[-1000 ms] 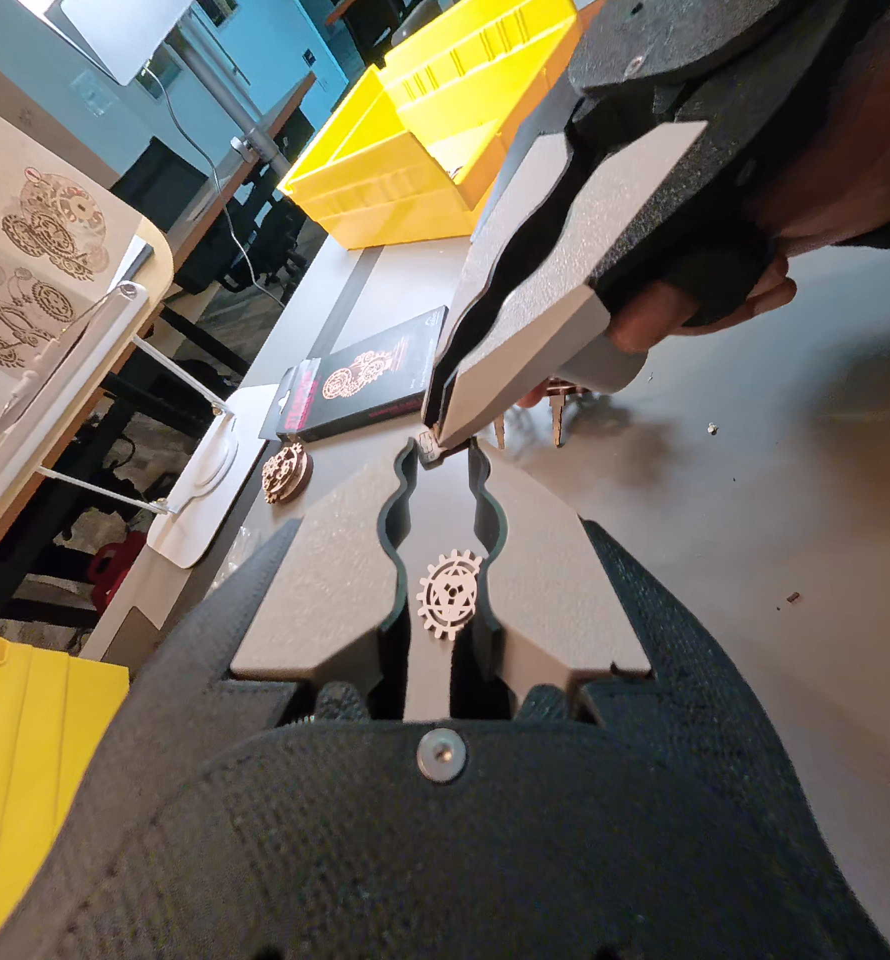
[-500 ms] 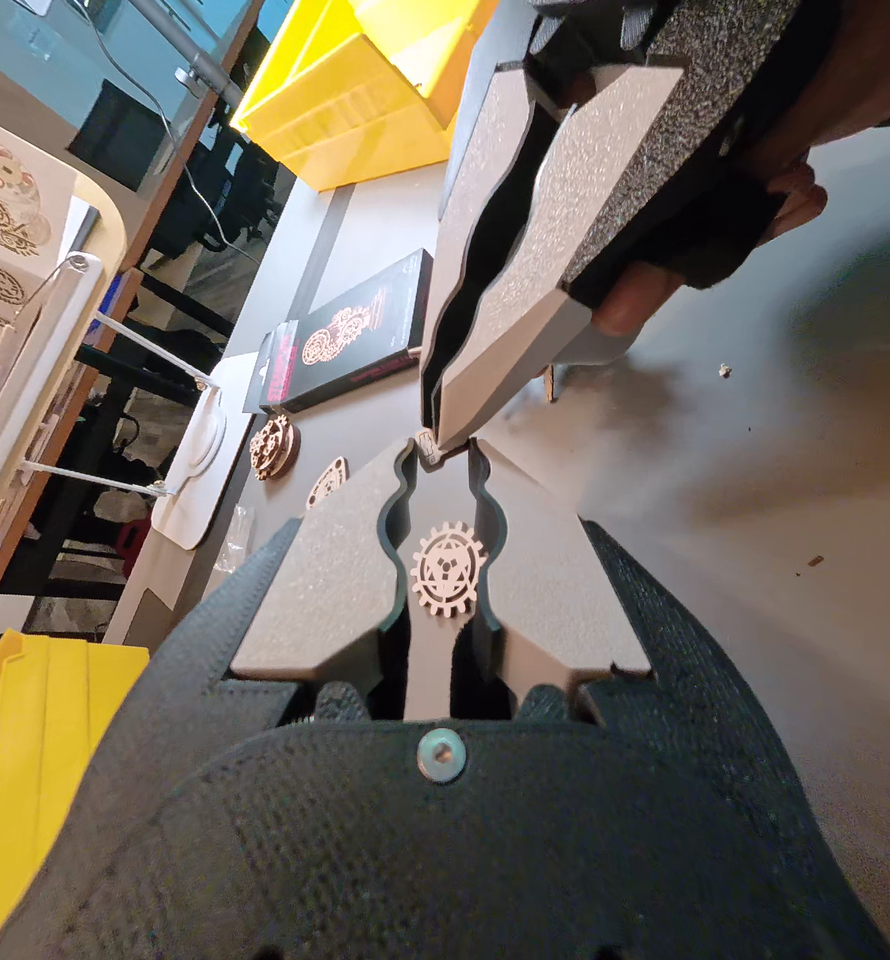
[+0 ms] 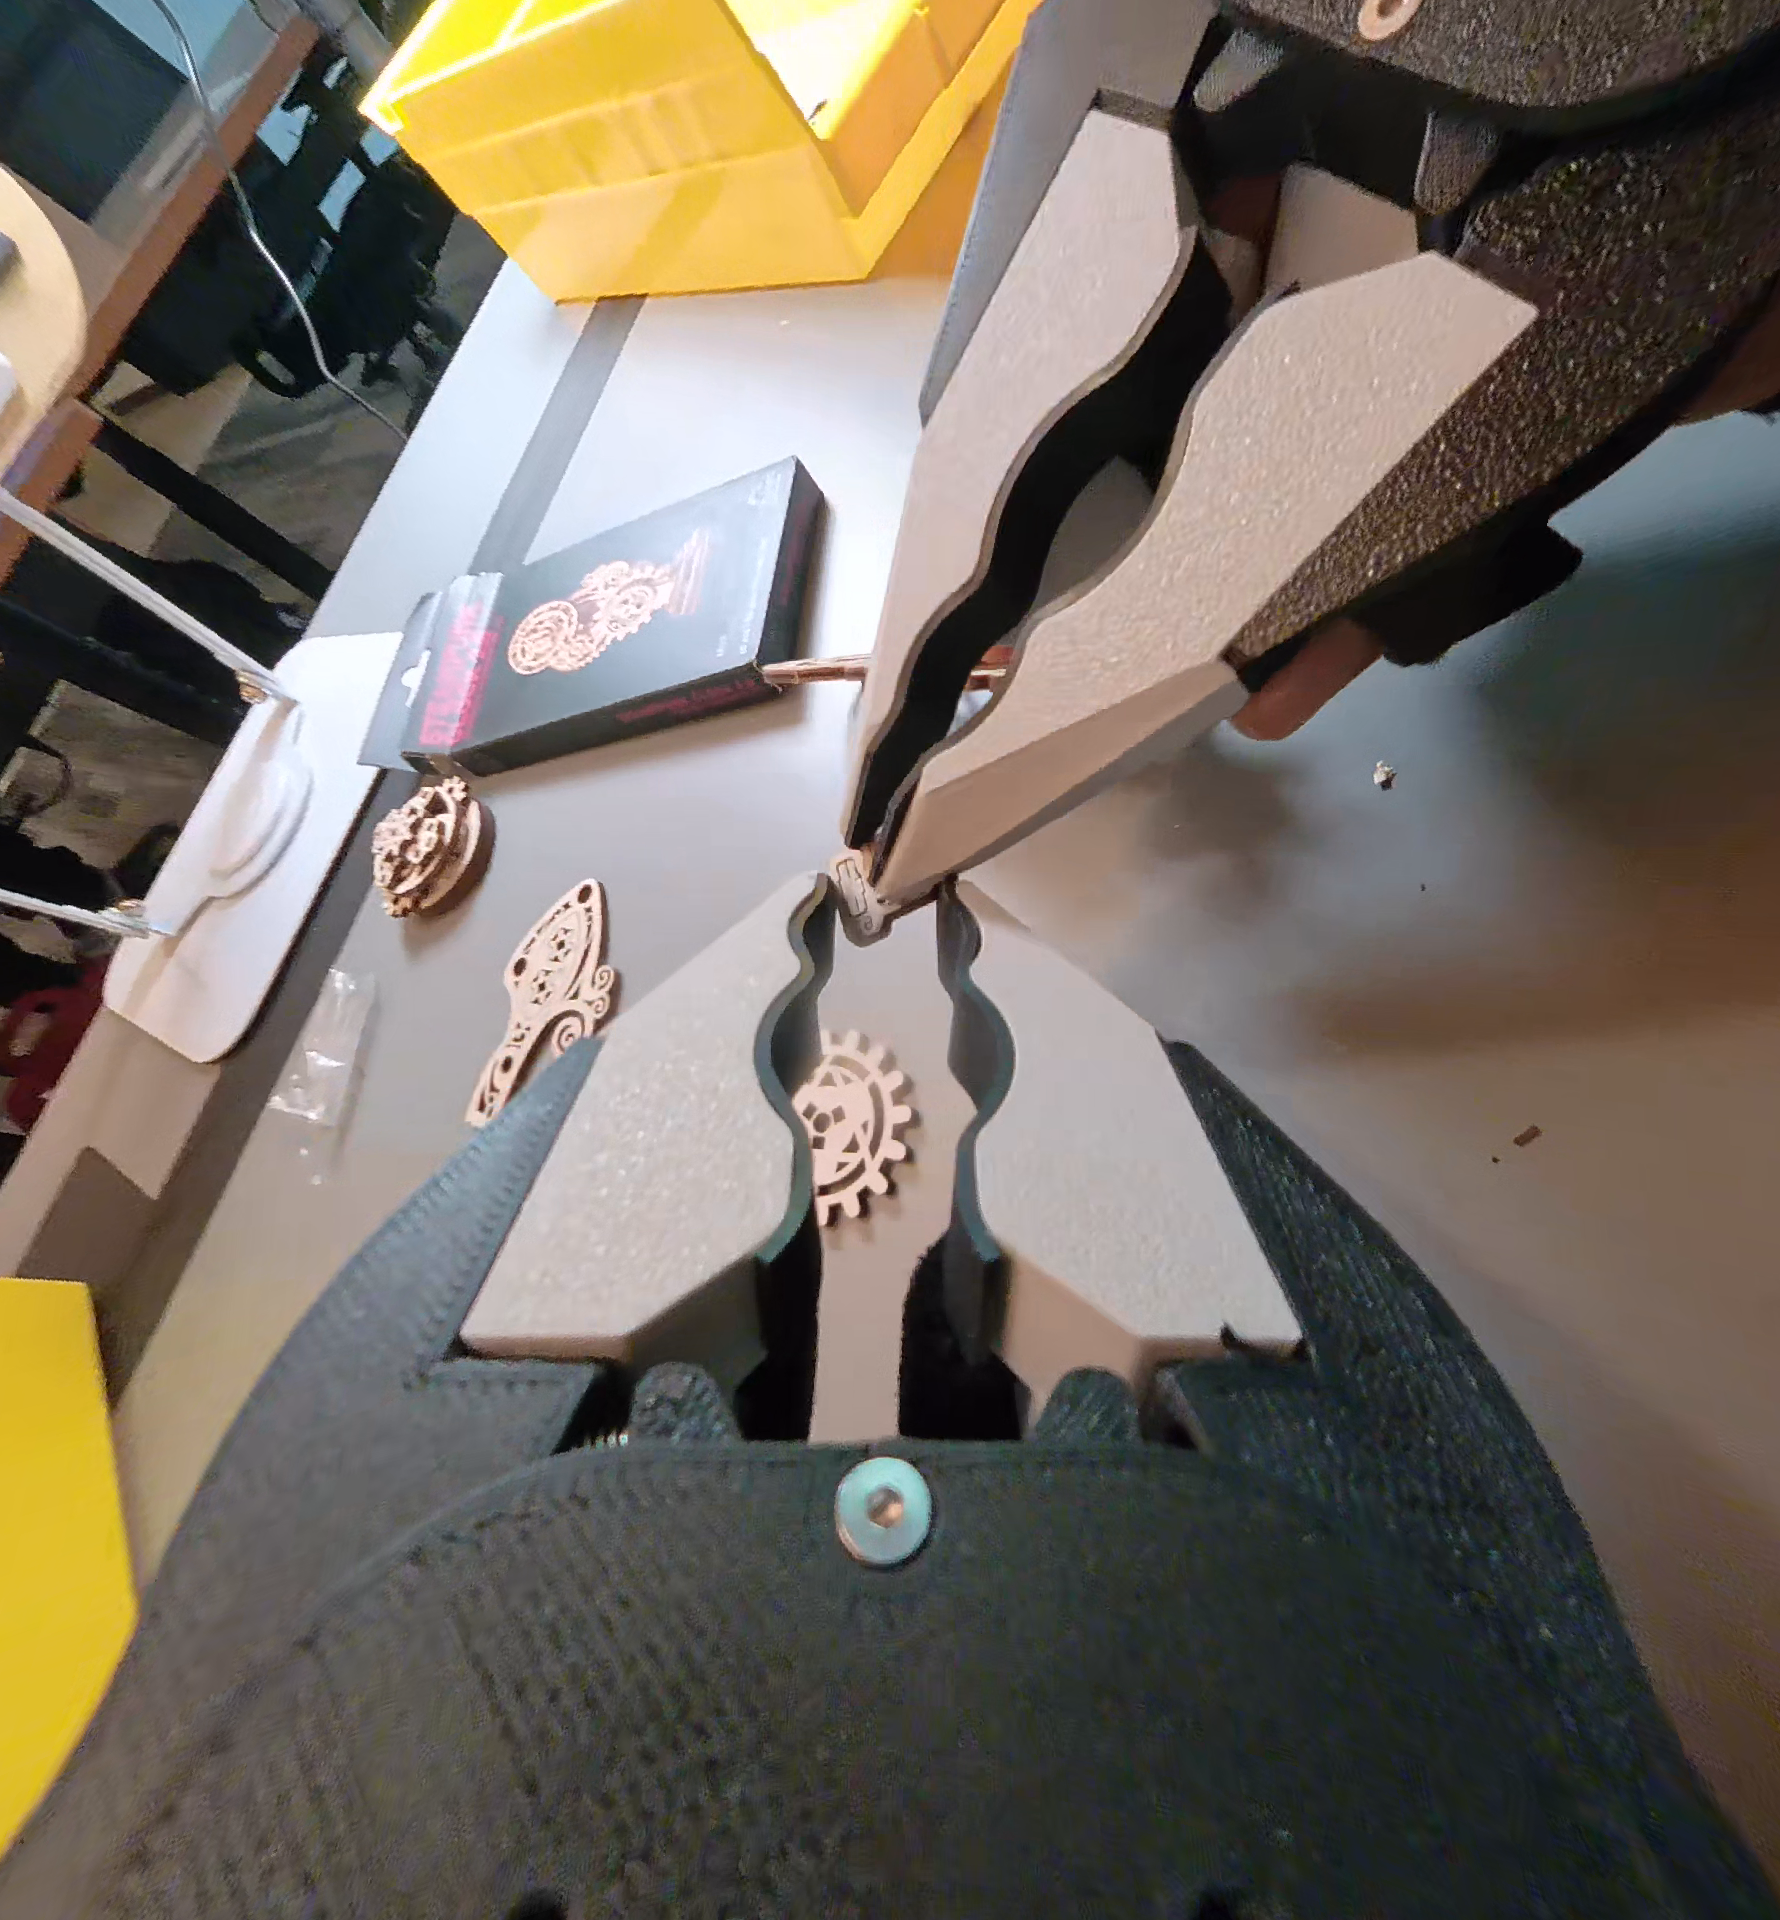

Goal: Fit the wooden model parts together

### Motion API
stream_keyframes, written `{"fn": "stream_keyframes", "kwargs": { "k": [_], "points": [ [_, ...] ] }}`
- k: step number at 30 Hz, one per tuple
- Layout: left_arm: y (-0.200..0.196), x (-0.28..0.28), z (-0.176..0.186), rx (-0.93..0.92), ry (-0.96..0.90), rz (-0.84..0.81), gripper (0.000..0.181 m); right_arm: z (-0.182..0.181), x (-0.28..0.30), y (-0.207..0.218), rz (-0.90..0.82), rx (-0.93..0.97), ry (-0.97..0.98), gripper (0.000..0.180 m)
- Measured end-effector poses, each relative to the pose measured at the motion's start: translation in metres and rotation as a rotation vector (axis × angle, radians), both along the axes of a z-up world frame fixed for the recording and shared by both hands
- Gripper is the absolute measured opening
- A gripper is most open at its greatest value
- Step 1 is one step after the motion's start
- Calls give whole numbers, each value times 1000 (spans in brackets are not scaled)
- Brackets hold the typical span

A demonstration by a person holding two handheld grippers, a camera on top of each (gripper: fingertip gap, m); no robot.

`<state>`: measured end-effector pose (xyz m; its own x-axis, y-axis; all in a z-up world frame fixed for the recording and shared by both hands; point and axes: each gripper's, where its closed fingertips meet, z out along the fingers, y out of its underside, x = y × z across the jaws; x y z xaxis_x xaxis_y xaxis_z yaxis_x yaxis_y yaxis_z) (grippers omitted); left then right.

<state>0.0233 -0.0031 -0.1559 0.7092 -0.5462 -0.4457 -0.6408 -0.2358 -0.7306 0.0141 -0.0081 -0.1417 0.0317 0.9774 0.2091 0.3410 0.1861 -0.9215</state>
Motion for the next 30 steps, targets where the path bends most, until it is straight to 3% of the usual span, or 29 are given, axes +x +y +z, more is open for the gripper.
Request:
{"fn": "stream_keyframes", "kwargs": {
  "k": [16,21,30],
  "points": [
    [-2,1,0,-41,-110,-36,18,11,7,5,94,-142,65,0],
    [-3,3,0,-38,-115,-60,18,5,6,0,120,-135,31,13],
    [-9,12,1,24,27,-136,17,0,5,-5,127,-203,-15,11]
  ]
}}
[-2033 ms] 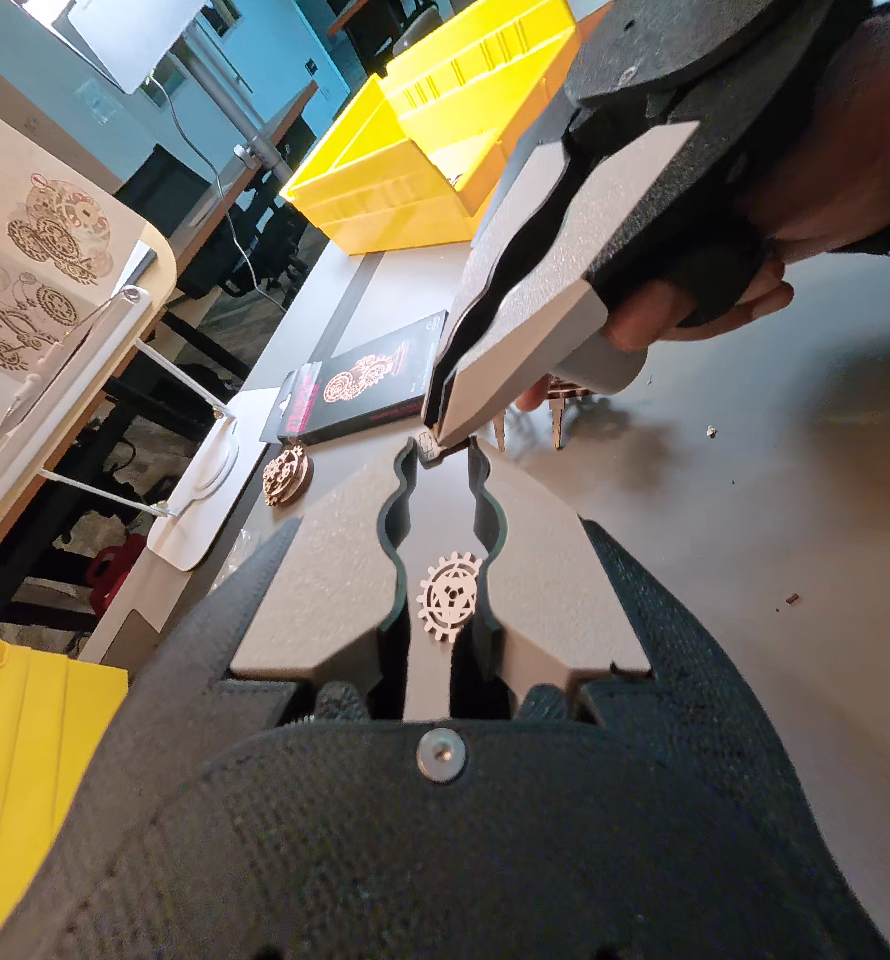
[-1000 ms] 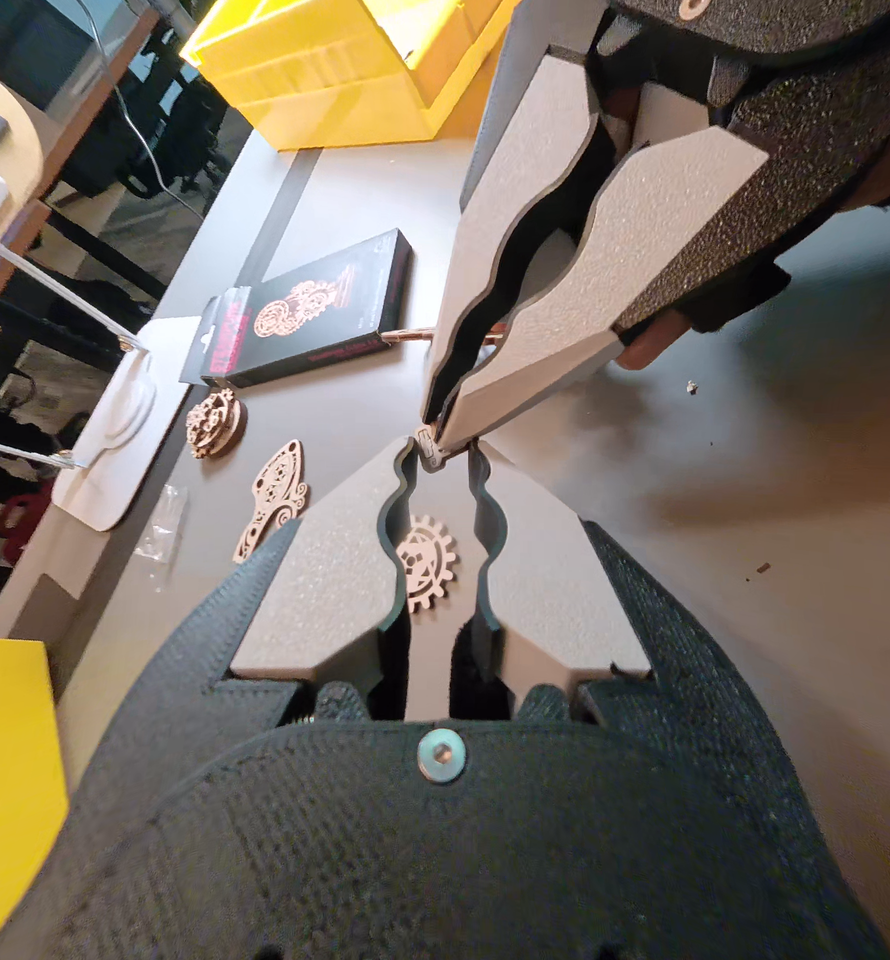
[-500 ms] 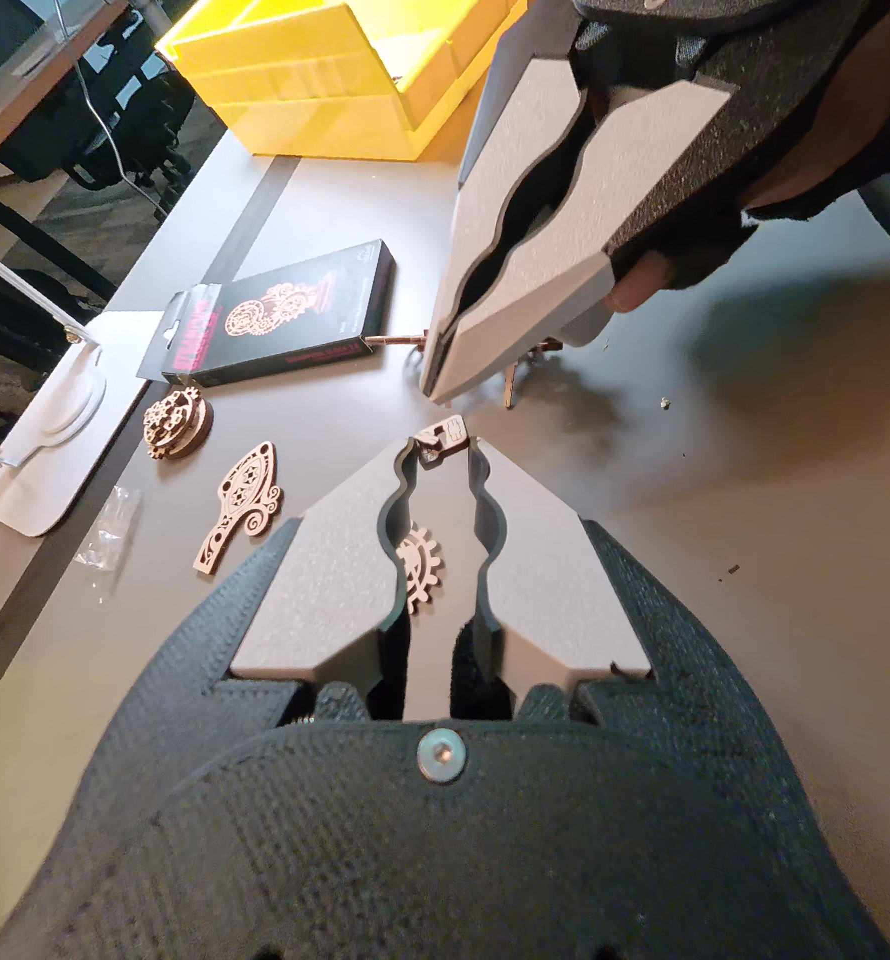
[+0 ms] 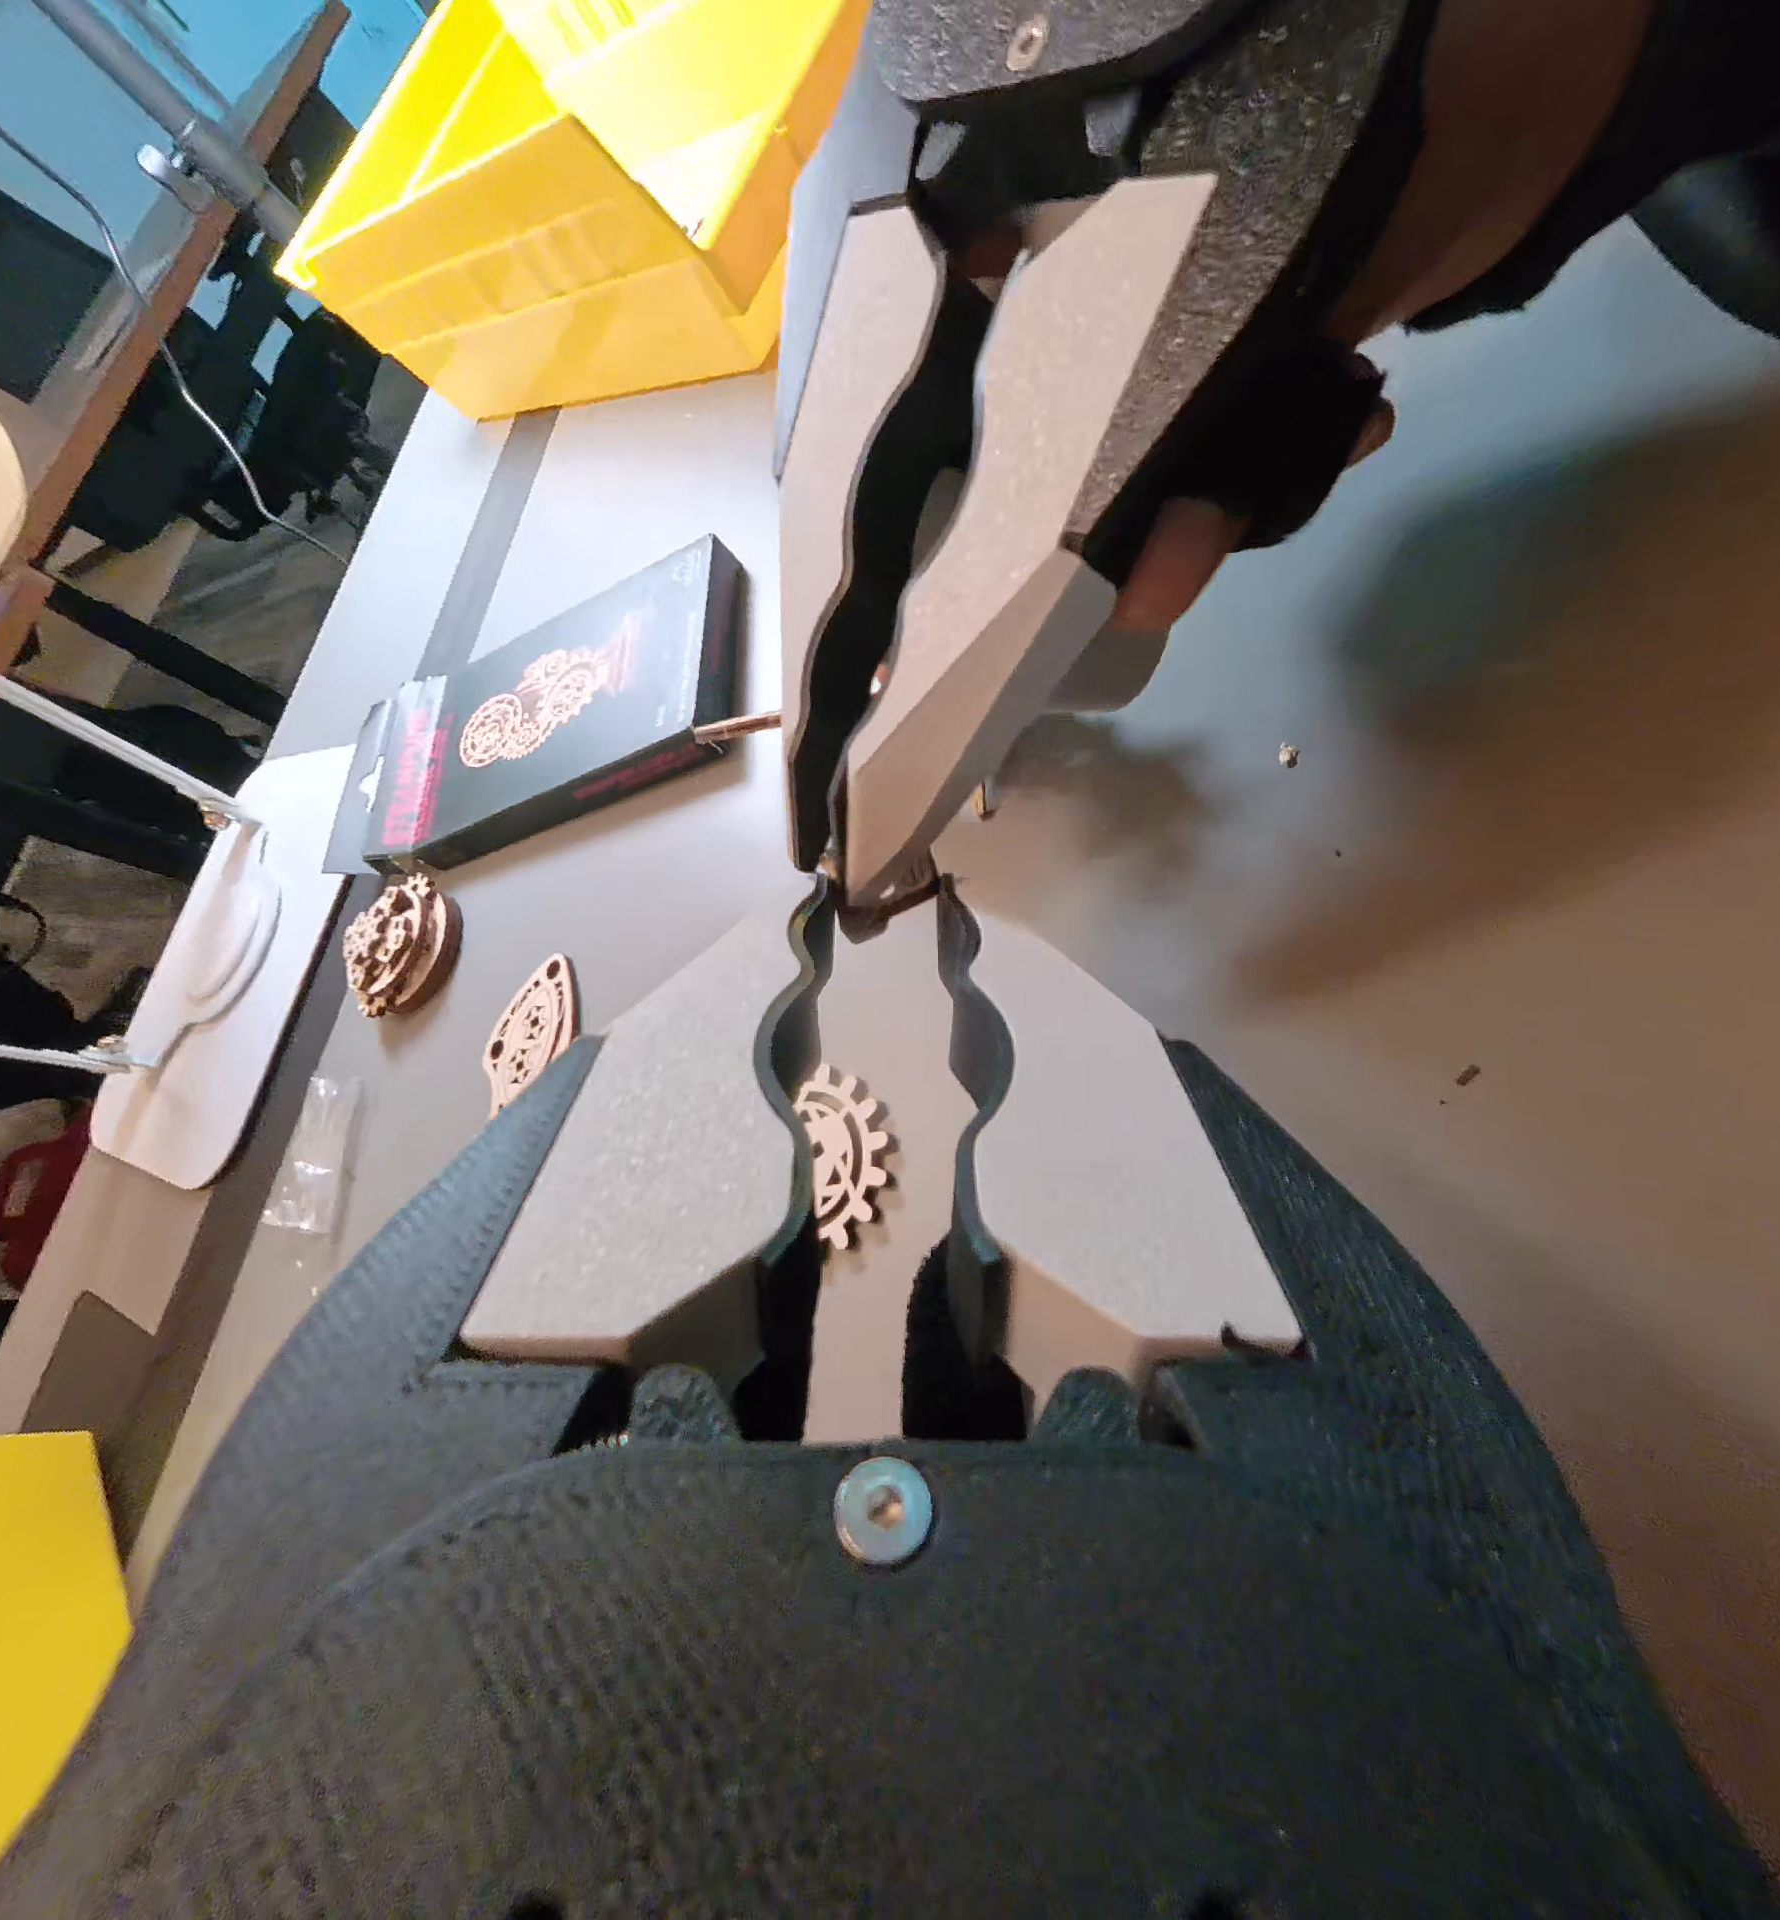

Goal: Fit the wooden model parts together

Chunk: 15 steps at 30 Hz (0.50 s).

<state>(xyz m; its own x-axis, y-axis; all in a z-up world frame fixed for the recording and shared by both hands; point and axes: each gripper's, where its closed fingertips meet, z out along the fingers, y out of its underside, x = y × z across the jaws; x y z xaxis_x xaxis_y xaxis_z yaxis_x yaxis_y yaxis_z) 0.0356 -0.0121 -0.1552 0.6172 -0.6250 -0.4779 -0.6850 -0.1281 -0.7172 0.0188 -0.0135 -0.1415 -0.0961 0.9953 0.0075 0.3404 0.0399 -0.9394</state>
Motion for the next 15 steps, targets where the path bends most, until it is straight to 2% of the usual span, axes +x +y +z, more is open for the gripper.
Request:
{"fn": "stream_keyframes", "kwargs": {
  "k": [5,10,15],
  "points": [
    [1,-3,2,-6,-44,4,18,1,2,2,-9,17,-8,9],
    [1,-5,16,-5,-199,-14,18,16,10,9,13,40,22,9],
    [-1,-7,30,45,-242,-41,18,11,27,0,154,136,-91,9]
  ]
}}
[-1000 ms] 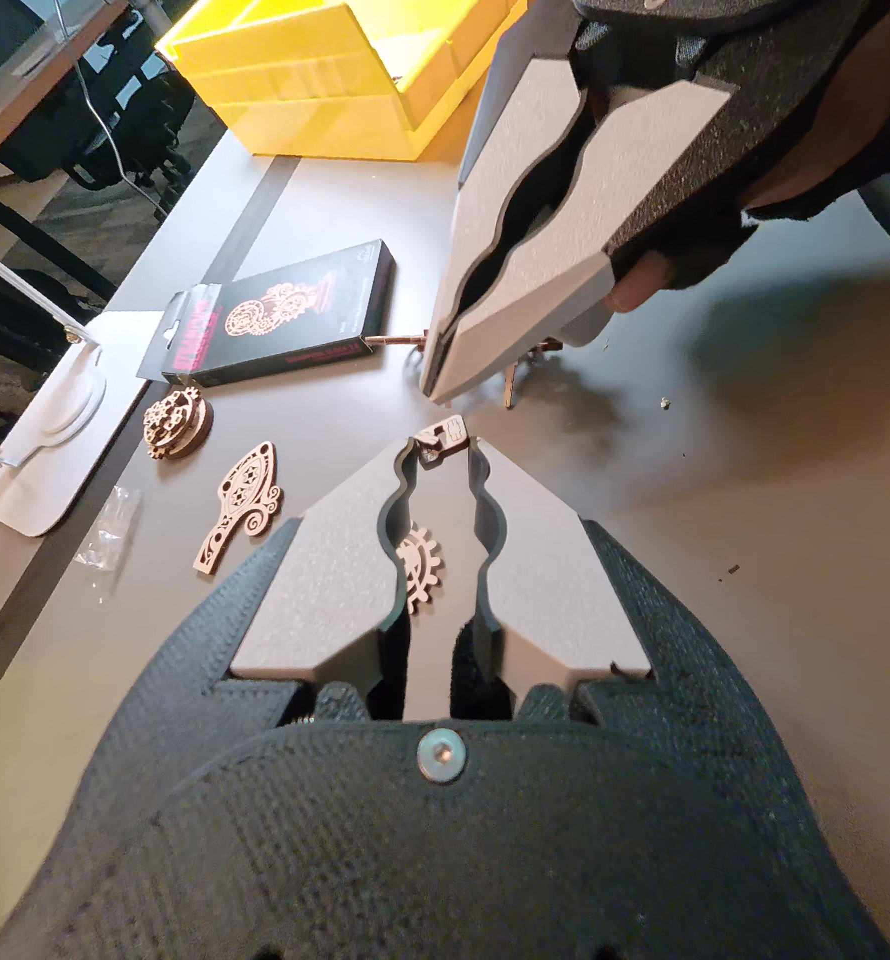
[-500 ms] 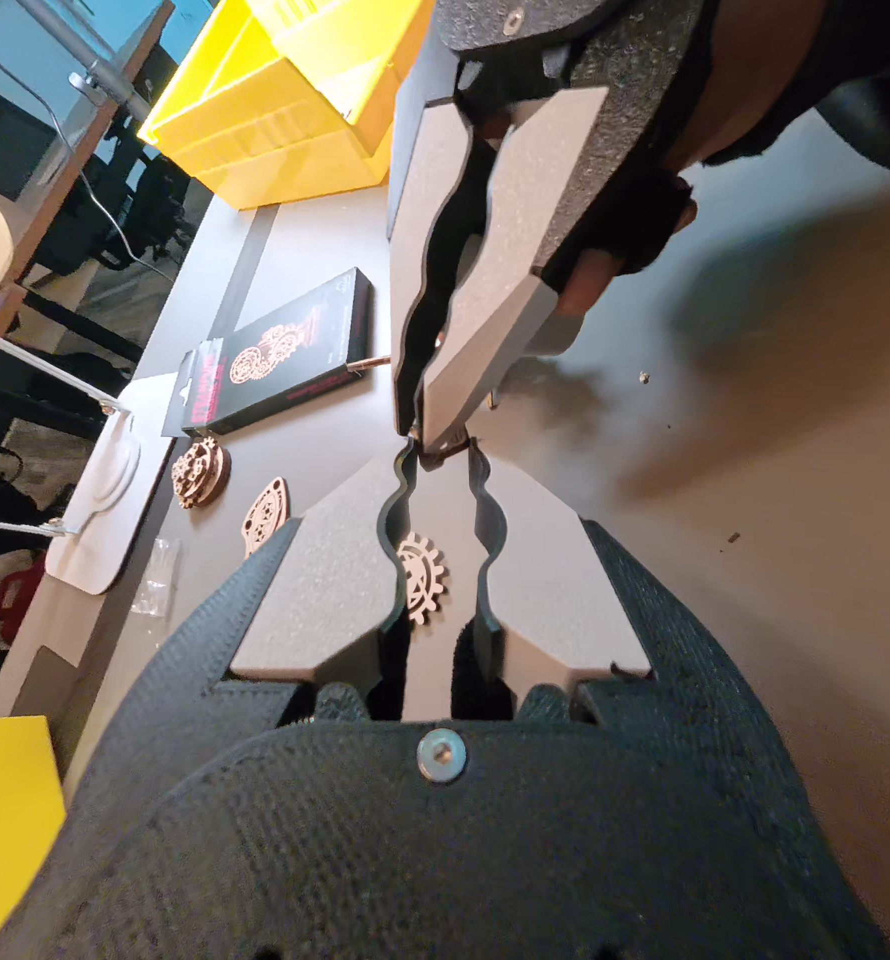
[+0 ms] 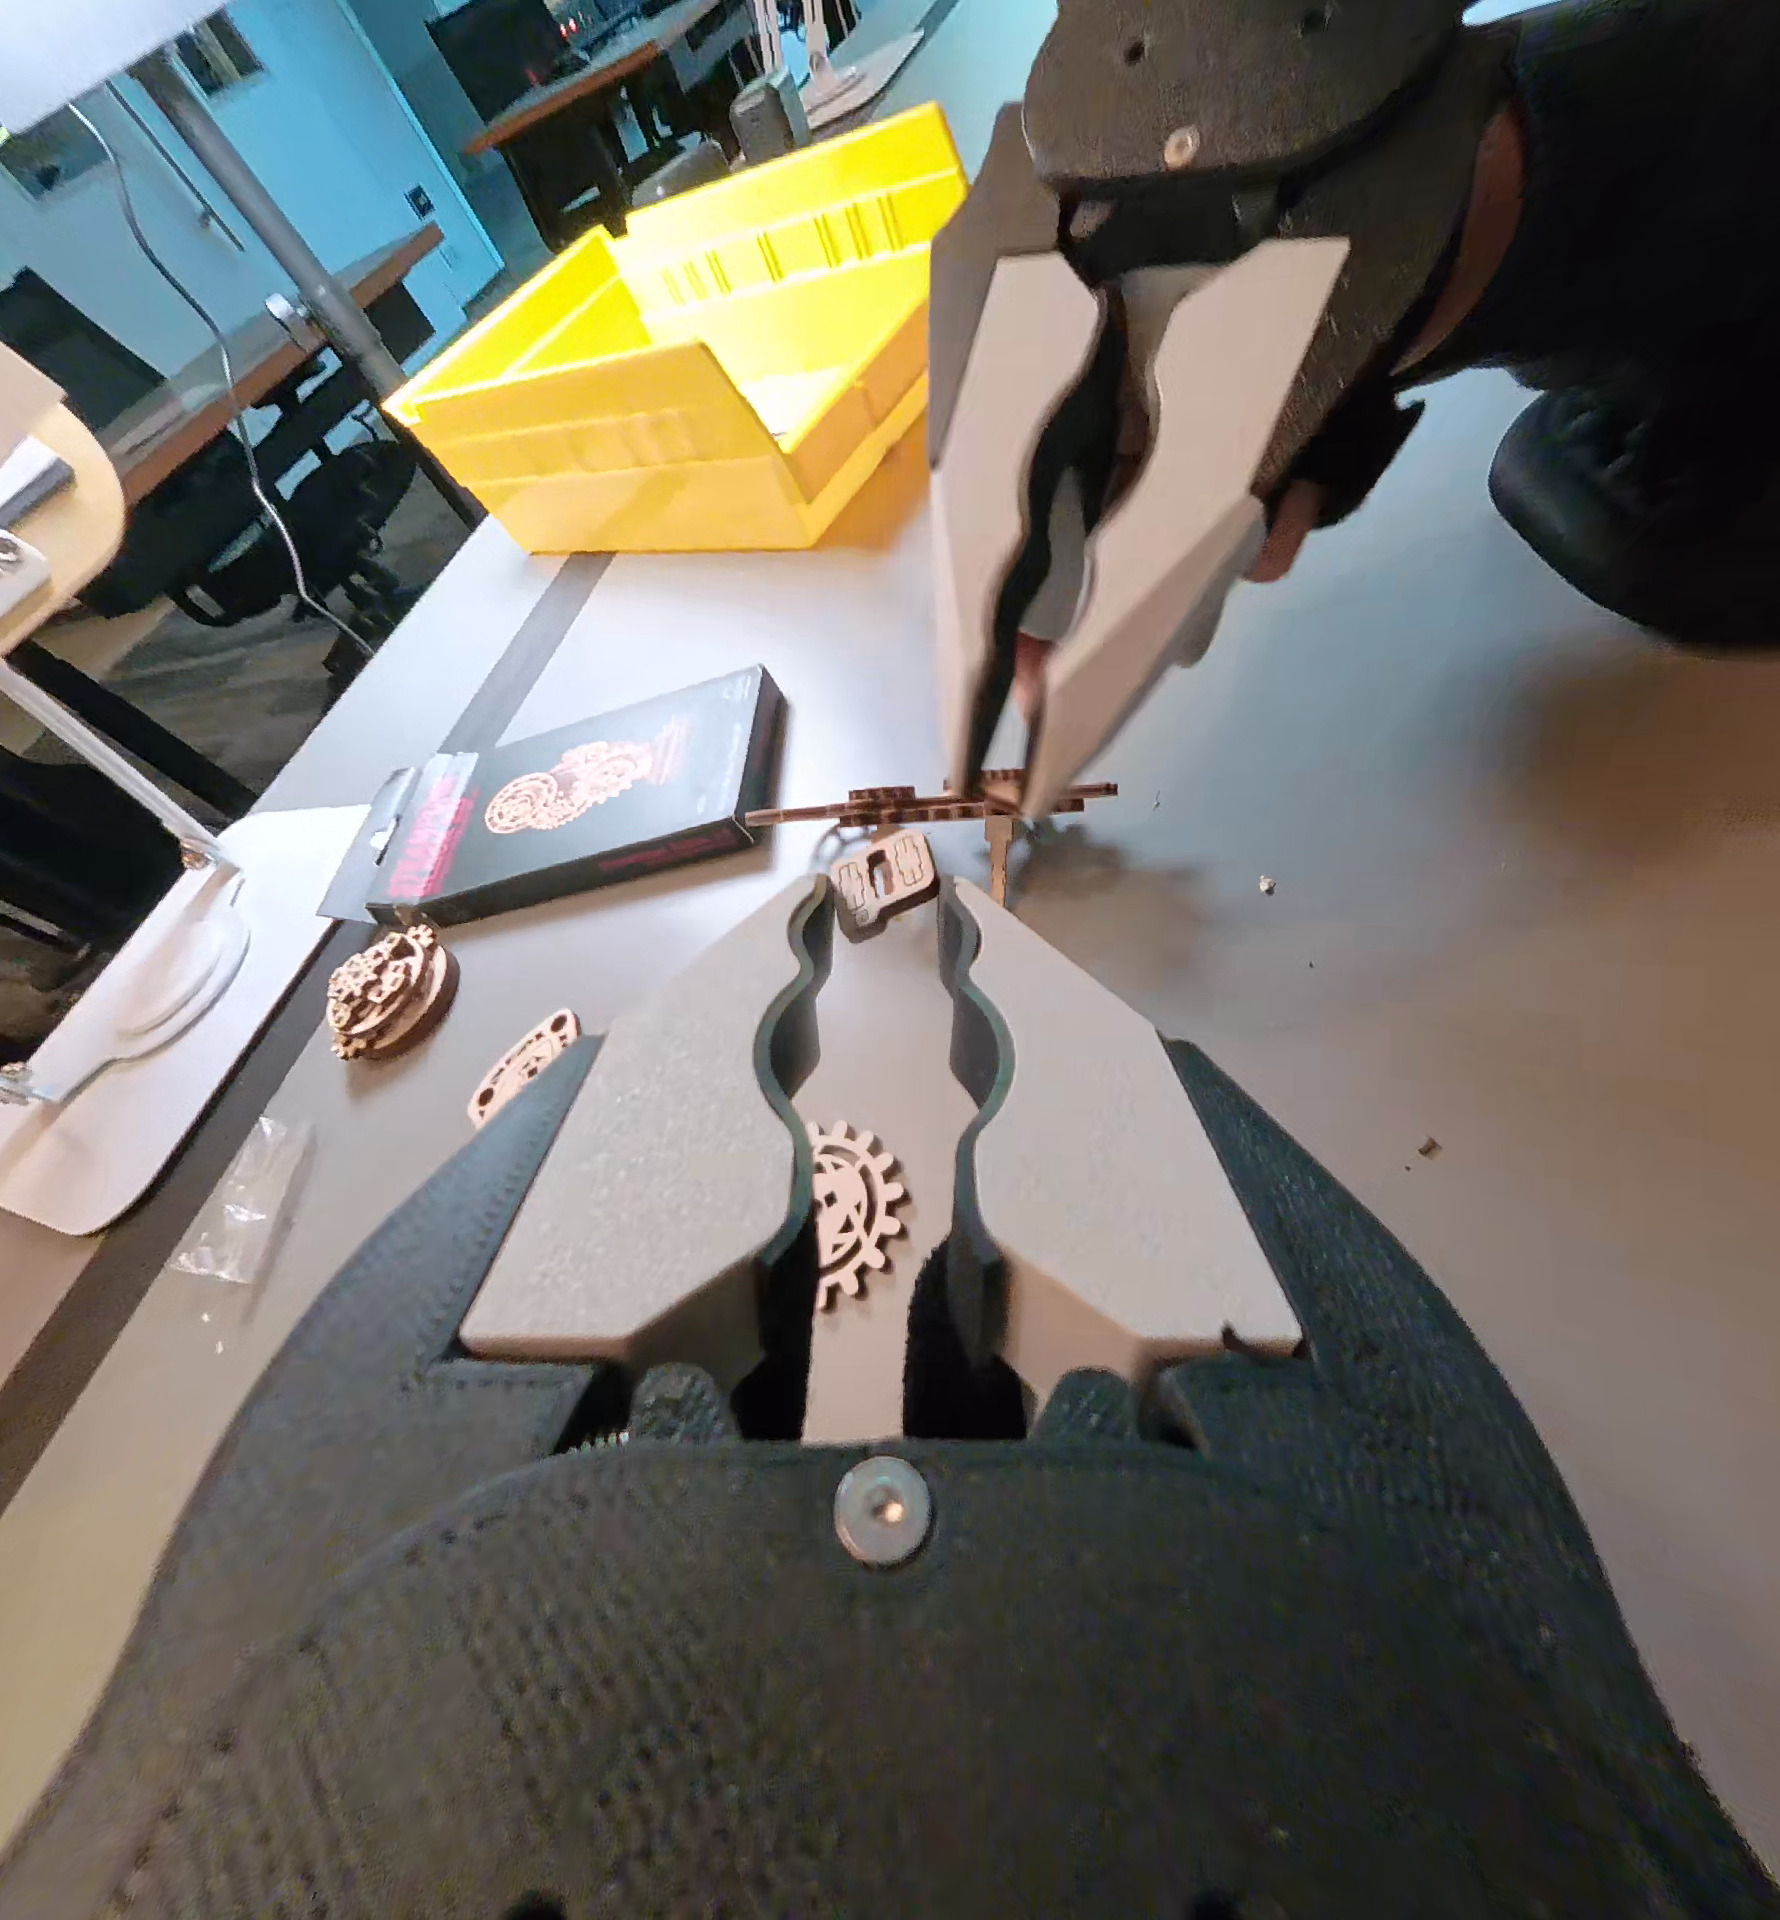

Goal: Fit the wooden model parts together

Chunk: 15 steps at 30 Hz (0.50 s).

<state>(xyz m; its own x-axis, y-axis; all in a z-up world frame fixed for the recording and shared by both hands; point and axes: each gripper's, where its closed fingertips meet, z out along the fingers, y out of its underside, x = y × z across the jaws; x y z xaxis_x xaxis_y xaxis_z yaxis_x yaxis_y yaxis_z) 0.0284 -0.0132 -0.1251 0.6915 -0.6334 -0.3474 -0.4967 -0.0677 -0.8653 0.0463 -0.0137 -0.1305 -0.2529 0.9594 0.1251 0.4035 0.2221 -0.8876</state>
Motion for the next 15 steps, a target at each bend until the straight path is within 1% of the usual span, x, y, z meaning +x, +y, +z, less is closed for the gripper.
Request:
{"fn": "stream_keyframes", "kwargs": {
  "k": [5,8,10,15],
  "points": [
    [-1,2,3,53,52,-9,18,-48,10,-24,108,101,-240,9],
    [-2,4,3,63,67,-16,18,-71,15,-28,117,139,-362,9],
    [-3,5,3,66,65,-22,18,-70,14,-26,97,136,-366,10],
    [-4,8,4,78,62,-38,18,-33,11,-30,91,-88,-240,25]
  ]
}}
